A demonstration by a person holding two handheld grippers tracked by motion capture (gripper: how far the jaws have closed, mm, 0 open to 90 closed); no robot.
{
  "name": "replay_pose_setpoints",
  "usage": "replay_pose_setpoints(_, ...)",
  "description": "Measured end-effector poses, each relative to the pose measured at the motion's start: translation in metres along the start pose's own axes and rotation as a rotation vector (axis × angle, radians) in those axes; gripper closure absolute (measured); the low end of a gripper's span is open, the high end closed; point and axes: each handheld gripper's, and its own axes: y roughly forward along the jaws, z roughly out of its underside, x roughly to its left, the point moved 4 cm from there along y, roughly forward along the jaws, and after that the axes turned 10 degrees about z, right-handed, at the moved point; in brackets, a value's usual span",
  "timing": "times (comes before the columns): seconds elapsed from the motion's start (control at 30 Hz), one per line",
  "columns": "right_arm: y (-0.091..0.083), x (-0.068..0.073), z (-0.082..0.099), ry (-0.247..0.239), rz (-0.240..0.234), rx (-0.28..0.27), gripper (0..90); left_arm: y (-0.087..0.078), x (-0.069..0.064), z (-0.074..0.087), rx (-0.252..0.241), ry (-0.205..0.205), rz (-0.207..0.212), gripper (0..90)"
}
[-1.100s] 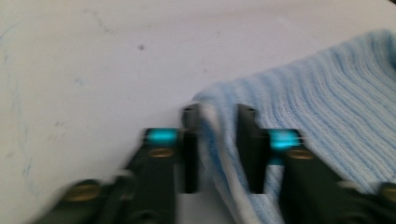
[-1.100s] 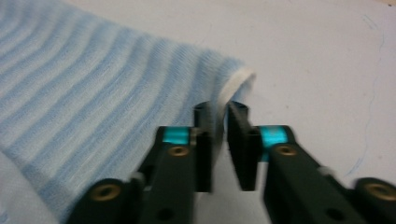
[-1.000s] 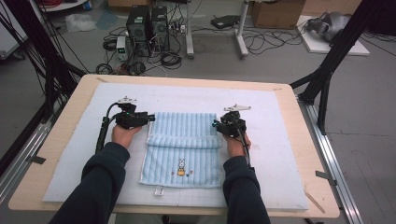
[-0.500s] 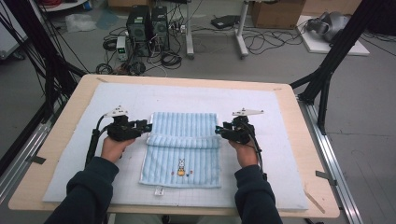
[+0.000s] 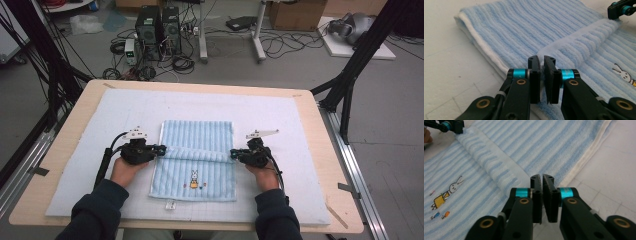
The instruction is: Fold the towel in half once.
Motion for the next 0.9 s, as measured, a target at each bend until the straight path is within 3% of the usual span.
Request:
replay_pose_setpoints(0.07,-0.004,0.001,0.0,0.012,-0.011,-0.024,85.9,-0.003,-0.002,-0.001,-0.03,-0.007,0.008,83.6)
replay_pose_setpoints(0.13,-0.009,0.002,-0.002,0.019,-0.03,-0.051,70.3,-0.006,-0.004,0.0,-0.043,-0.01,0.012,83.6)
replay_pose_setpoints(0.2,-0.013,0.006,-0.001,0.02,-0.056,-0.067,62.5,-0.008,-0.005,0.0,-0.052,-0.011,0.016,83.6)
replay_pose_setpoints(0.27,-0.013,0.009,0.0,-0.007,-0.028,-0.063,54.0,-0.009,-0.006,0.0,-0.057,-0.016,0.019,83.6)
replay_pose_setpoints(0.37,-0.007,0.012,0.006,-0.054,0.0,-0.008,55.3,-0.009,-0.006,-0.001,-0.061,-0.019,0.016,83.5)
replay_pose_setpoints(0.47,-0.006,0.014,0.009,-0.092,-0.003,-0.011,79.7,-0.01,-0.007,-0.001,-0.062,-0.018,0.01,83.5)
replay_pose_setpoints(0.5,-0.008,0.014,0.009,-0.101,-0.004,-0.016,84.1,-0.011,-0.007,-0.001,-0.064,-0.018,0.015,83.5)
replay_pose_setpoints(0.9,-0.036,0.022,0.016,-0.116,-0.041,-0.082,84.9,-0.027,-0.031,0.005,-0.094,0.003,0.061,83.5)
